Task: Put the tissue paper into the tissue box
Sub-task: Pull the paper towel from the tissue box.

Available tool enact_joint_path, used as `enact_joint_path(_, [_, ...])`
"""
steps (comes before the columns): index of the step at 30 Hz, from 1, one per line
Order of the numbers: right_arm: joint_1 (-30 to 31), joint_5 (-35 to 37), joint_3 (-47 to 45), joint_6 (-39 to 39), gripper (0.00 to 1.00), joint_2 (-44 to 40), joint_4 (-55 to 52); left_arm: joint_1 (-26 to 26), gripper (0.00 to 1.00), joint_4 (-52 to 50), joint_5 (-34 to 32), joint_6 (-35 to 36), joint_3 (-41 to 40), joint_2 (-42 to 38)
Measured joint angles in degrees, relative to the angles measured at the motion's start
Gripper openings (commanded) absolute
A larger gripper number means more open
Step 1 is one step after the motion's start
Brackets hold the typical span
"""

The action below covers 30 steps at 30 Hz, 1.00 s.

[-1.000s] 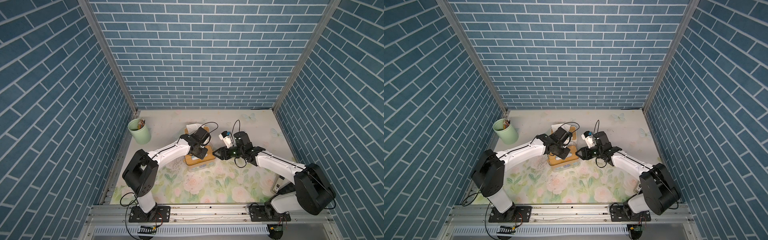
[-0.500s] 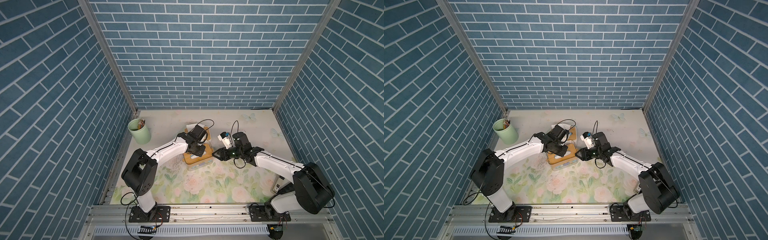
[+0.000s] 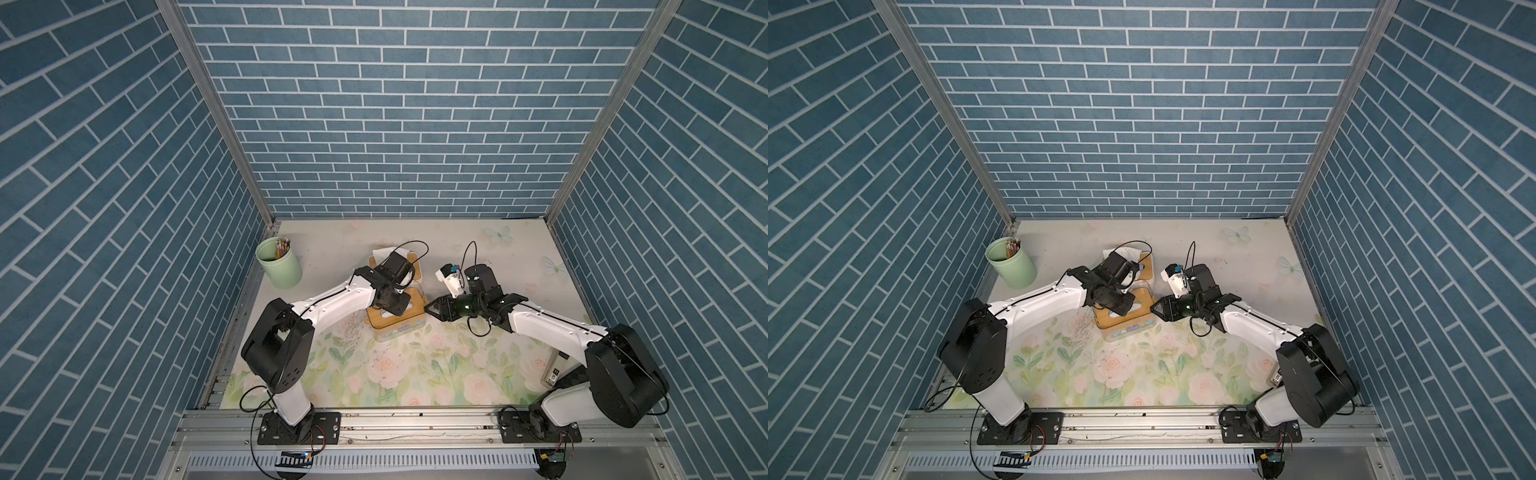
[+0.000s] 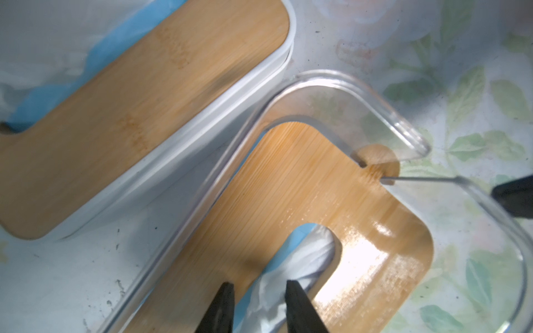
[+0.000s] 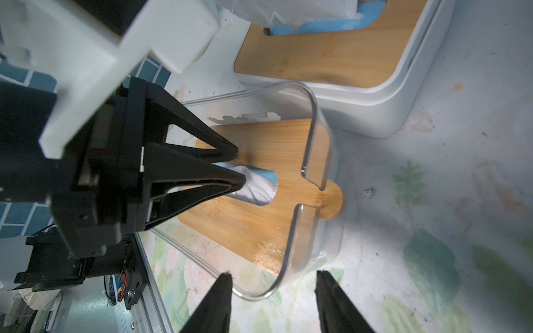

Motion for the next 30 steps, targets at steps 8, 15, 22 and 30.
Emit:
enact_joint_path(8, [0.5, 0.6, 0.7, 1.2, 0.50, 1.8, 0.7, -0.1, 0.02, 0.1, -0.1, 0.1, 0.0, 0.2])
enact_joint_path(15, [0.6, 2.1, 0.8, 2.4, 0.48, 2.1, 0.9, -0.2, 0.00, 0.0, -0.5, 0.5, 0.0, 0.2])
enact_joint_path(22, [0.7, 4.2, 0.9, 3.0, 0.45, 2.1, 1.1, 0.1, 0.00, 0.1, -1.0, -0.7, 0.2, 0.2])
enact_joint_path(30, [1.0, 5.0, 0.9, 3.0, 0.42, 2.0, 1.2, 2.1, 0.00, 1.4, -3.0, -2.0, 0.2, 0.1])
